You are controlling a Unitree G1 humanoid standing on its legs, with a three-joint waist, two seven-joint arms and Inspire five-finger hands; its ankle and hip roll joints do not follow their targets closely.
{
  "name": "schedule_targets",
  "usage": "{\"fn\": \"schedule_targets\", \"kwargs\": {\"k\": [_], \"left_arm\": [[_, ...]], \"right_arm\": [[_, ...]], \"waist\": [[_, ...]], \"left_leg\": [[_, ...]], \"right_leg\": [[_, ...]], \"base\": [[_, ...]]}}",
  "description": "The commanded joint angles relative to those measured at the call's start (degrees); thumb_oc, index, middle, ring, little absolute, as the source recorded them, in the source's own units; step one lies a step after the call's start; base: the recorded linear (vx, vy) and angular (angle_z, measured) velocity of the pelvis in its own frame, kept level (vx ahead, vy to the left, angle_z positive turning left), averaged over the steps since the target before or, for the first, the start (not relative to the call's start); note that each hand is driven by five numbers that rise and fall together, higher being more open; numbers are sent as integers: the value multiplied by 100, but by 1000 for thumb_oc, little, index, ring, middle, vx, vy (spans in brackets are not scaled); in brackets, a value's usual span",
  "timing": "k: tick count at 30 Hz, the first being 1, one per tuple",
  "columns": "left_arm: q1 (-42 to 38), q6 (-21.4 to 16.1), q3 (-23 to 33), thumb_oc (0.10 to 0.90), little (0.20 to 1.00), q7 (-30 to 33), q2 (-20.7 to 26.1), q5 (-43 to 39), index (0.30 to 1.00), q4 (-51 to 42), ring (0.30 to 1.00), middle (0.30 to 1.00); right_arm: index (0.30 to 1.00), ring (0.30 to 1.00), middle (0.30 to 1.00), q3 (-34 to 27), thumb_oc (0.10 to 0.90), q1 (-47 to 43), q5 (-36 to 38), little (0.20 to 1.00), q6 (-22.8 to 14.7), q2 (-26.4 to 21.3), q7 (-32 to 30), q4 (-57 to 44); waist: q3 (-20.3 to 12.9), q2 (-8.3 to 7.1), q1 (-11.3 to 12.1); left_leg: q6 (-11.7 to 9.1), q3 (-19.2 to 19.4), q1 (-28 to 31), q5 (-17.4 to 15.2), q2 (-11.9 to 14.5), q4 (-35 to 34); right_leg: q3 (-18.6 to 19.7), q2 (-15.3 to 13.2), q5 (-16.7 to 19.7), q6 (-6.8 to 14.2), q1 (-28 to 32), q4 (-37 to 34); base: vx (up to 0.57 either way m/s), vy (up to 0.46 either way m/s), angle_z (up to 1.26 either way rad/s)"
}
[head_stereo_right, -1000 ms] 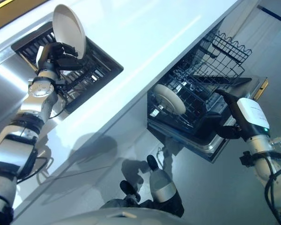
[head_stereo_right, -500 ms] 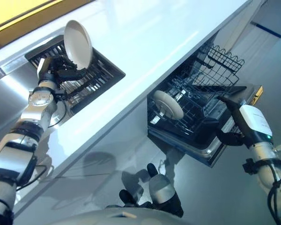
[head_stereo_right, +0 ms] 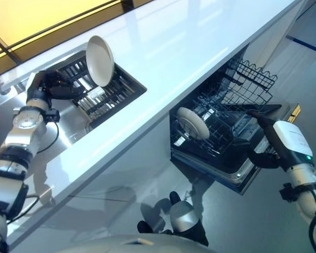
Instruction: Pick up plates and place into dishwasher.
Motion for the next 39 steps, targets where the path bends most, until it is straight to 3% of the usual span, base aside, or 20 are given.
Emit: {"fn": "schedule_targets", "kwargs": {"k": [1, 2, 3, 4, 5, 6, 12, 24, 29, 30, 32, 33, 35, 36, 37, 39], "left_arm": [[-188, -722, 674, 100, 200, 10, 524, -11, 300, -486, 300, 300], [-131, -680, 719, 100, 200, -53, 508, -53, 300, -527, 300, 300], [-107, -660, 732, 369, 469, -103, 499, -64, 531, -543, 531, 531], [-90, -637, 738, 701, 801, -147, 485, -84, 815, -559, 815, 815], [-82, -622, 738, 701, 801, -140, 476, -50, 815, -567, 815, 815], [-84, -636, 726, 800, 900, -123, 474, -30, 900, -570, 900, 900], [-274, -688, 541, 800, 900, -131, 646, 367, 900, -559, 900, 900], [-1042, -588, -20, 800, 900, -269, 1340, 594, 900, -619, 900, 900], [-1551, -381, -381, 800, 900, -74, 1382, 748, 900, -648, 900, 900], [-1640, -346, -422, 800, 900, -7, 1348, 904, 900, -666, 900, 900], [-1705, -374, -411, 800, 900, 2, 1274, 1042, 900, -618, 900, 900], [-1723, -353, -384, 800, 900, -2, 1234, 1088, 900, -631, 900, 900], [-1715, -378, -354, 800, 900, -24, 1139, 1252, 900, -677, 900, 900], [-1701, -414, -393, 800, 900, 32, 1035, 1436, 900, -711, 900, 900], [-1694, -419, -400, 800, 900, 41, 1024, 1473, 900, -717, 900, 900], [-1715, -449, -602, 800, 900, 121, 936, 1607, 900, -759, 900, 900]], "right_arm": [[900, 900, 900, -750, 800, -270, 179, 900, -445, -195, -274, -380], [900, 900, 900, -754, 800, -277, 185, 900, -466, -207, -271, -379], [900, 900, 900, -752, 800, -292, 197, 900, -473, -220, -261, -383], [900, 900, 900, -757, 800, -317, 219, 900, -472, -245, -228, -389], [900, 900, 900, -765, 800, -333, 247, 900, -476, -266, -197, -393], [900, 900, 900, -763, 800, -344, 264, 900, -470, -282, -185, -391], [900, 900, 900, -755, 800, -476, 311, 900, -453, -416, -58, -418], [900, 900, 900, -789, 800, -838, 367, 900, -843, -702, -319, -201], [900, 900, 900, -728, 800, -1726, 483, 900, -788, -1416, -929, 38], [900, 900, 900, -749, 800, -2095, 739, 900, -658, -1685, -875, 79], [900, 900, 900, -723, 800, -2519, 848, 900, -502, -1937, -905, 188], [900, 900, 900, -645, 800, -2735, 882, 900, -487, -2001, -962, 256], [900, 900, 900, -490, 800, -3052, 984, 900, -500, -2020, -1051, 393], [900, 900, 900, -318, 800, -3328, 913, 900, -481, -1984, -1151, 502], [900, 900, 900, -244, 800, -3419, 881, 900, -477, -1982, -1194, 537], [900, 900, 900, 56, 800, -3781, 642, 900, -377, -1920, -1535, 584]], "waist": [[-628, 82, 105], [-645, 96, 109], [-656, 106, 111], [-664, 113, 114], [-669, 117, 117], [-673, 122, 119], [-689, 185, 110], [-797, 453, 96], [-890, 438, 233], [-942, 387, 291], [-934, 272, 378], [-890, 176, 423], [-787, 110, 527], [-688, 130, 634], [-665, 126, 652], [-529, 241, 868]], "left_leg": [[8, 81, -339, -278, -110, 513], [6, 69, -335, -275, -113, 504], [6, 62, -333, -271, -116, 495], [5, 53, -330, -263, -119, 486], [5, 46, -333, -259, -121, 484], [6, 42, -336, -257, -123, 482], [-3, 10, -333, -243, -135, 440], [-72, 3, -403, -238, -75, 447], [-34, -121, -460, -517, -28, 906], [-67, -218, -520, -729, 79, 1559], [-227, -417, -920, -445, 269, 2752], [-213, -444, -1173, -228, 294, 3125], [-218, -653, -1550, -86, 221, 3419], [-197, -751, -1702, -90, 1, 2895], [-194, -762, -1716, -67, -39, 2770], [-397, -1038, -2192, 648, -310, 1844]], "right_leg": [[135, 215, -183, 739, -461, 315], [125, 214, -197, 732, -452, 320], [121, 214, -200, 727, -449, 319], [117, 213, -200, 722, -446, 321], [114, 213, -203, 717, -445, 326], [114, 214, -206, 714, -444, 324], [93, 203, -218, 699, -436, 314], [46, 263, -443, 549, -493, 504], [-5, 284, -645, 343, -492, 696], [-55, 255, -836, 233, -452, 798], [-108, 306, -883, -12, -399, 876], [-134, 312, -776, -123, -426, 911], [-3, 391, -775, -167, -306, 947], [141, 480, -814, -112, -225, 1017], [172, 490, -826, -100, -202, 1035], [454, 768, -864, -67, -26, 1084]], "base": [[-36, 81, 5], [-41, 88, 6], [-27, 59, 5], [-22, 44, 3], [-19, 35, 2], [0, 0, 0], [-29, 36, 2], [-103, 34, 0], [-71, -1, 12], [27, -34, 16], [-29, -104, 27], [-87, -103, 30], [-19, 11, 10], [41, 95, 4], [84, 158, 9], [110, 130, 10]]}}
